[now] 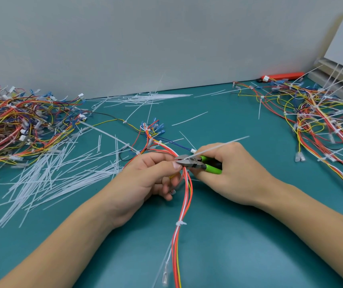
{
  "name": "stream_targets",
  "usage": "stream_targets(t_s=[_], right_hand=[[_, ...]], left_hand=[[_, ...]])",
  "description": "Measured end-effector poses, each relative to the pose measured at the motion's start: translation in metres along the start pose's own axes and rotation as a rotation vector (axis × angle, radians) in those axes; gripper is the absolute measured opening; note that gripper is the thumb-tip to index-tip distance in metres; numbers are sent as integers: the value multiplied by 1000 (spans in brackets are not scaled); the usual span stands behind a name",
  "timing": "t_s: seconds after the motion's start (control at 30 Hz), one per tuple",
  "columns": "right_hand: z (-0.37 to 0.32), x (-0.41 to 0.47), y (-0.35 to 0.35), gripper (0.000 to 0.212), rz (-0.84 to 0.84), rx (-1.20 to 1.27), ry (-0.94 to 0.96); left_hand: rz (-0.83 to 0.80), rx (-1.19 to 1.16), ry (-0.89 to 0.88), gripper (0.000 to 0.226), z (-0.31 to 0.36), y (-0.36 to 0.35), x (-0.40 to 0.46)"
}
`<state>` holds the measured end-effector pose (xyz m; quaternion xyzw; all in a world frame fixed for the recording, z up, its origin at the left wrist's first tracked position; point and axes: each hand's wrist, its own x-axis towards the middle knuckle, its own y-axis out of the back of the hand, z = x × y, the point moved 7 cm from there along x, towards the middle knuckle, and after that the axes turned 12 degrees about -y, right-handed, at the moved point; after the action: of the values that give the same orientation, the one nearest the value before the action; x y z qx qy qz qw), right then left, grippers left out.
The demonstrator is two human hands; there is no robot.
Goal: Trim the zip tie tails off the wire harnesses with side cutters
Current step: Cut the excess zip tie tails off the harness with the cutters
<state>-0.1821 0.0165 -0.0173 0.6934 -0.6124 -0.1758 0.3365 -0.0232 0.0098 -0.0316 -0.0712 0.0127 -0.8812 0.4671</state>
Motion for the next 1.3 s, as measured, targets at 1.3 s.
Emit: stream_targets(t_s=[1.3], right_hand=[[24, 3, 35, 9, 219, 303, -308]], left_hand=[[90, -4, 10, 12, -3, 6, 1]])
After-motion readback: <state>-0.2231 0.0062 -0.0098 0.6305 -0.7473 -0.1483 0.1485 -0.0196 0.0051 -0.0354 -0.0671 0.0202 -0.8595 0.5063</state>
